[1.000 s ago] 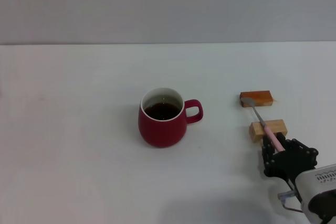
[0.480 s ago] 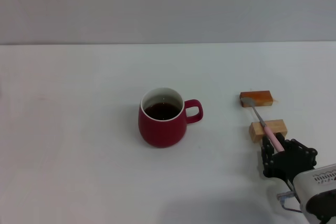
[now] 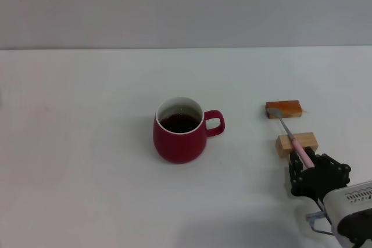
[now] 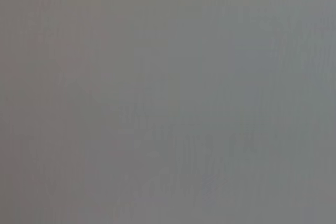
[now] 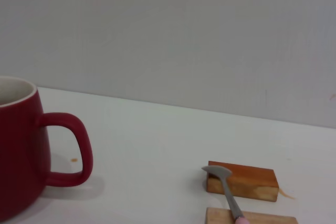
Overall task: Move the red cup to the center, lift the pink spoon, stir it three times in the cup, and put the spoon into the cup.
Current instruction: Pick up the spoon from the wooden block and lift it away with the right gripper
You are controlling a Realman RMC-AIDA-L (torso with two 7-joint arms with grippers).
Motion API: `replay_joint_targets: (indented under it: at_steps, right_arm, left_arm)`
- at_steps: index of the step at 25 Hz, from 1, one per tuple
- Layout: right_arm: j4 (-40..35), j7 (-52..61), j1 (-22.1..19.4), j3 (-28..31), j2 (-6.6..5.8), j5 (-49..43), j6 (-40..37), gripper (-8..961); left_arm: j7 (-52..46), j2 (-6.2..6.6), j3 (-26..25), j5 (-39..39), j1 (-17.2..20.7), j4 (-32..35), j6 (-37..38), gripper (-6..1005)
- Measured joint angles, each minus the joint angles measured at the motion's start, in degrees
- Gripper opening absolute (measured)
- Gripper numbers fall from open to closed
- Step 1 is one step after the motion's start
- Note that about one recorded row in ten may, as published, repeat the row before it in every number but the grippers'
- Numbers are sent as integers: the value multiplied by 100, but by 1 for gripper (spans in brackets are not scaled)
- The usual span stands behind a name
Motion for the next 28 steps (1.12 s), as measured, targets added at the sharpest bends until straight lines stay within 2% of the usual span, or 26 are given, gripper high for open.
replay_joint_targets:
  at_steps: [28]
  right_arm:
    - [77, -126, -50, 69, 18, 17, 54, 241]
  left_arm:
    - [0, 0, 0, -1, 18, 0, 0, 576]
